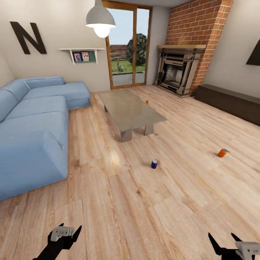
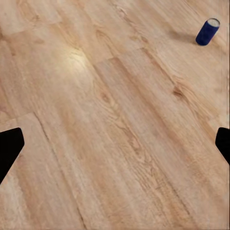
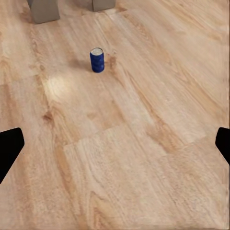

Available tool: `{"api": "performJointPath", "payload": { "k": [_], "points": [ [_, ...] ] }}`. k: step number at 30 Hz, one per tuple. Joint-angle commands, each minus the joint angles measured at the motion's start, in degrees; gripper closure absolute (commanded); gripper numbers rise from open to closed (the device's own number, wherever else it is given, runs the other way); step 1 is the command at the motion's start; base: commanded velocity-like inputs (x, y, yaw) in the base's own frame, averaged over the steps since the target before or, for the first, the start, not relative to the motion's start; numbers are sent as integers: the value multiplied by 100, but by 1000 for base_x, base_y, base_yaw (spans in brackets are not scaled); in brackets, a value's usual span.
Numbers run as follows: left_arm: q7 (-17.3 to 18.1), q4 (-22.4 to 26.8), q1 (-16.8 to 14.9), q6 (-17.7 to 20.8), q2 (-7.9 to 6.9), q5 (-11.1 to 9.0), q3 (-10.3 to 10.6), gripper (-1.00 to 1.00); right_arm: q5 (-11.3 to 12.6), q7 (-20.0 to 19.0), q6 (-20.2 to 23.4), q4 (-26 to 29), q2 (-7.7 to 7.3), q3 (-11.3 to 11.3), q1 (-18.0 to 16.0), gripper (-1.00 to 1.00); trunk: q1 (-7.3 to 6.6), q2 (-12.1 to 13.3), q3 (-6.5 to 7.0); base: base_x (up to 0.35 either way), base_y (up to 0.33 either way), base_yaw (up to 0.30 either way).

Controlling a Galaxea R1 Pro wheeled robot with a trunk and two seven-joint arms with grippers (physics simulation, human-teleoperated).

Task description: Put the three can of soda from the living room inside the tash can in the kitchen.

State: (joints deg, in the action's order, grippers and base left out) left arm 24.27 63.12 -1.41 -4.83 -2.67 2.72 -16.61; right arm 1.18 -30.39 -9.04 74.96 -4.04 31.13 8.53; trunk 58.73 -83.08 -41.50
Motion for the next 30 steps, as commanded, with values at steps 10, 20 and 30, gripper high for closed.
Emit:
{"api": "performJointPath", "payload": {
  "k": [10,20,30],
  "points": [
    [-1,-1,0,-2,3,0,0,-100,411,-36,-42,-7,-2,-6,0,-100,0,0,53,0,-237,-212],
    [-1,-2,0,-2,3,0,0,-100,426,-33,-45,-7,-1,3,0,-100,0,0,138,0,-239,-96],
    [-1,-2,0,-142,3,4,0,-100,427,-35,-45,-7,0,-1,0,-100,0,0,224,0,-268,-78]
  ]
}}
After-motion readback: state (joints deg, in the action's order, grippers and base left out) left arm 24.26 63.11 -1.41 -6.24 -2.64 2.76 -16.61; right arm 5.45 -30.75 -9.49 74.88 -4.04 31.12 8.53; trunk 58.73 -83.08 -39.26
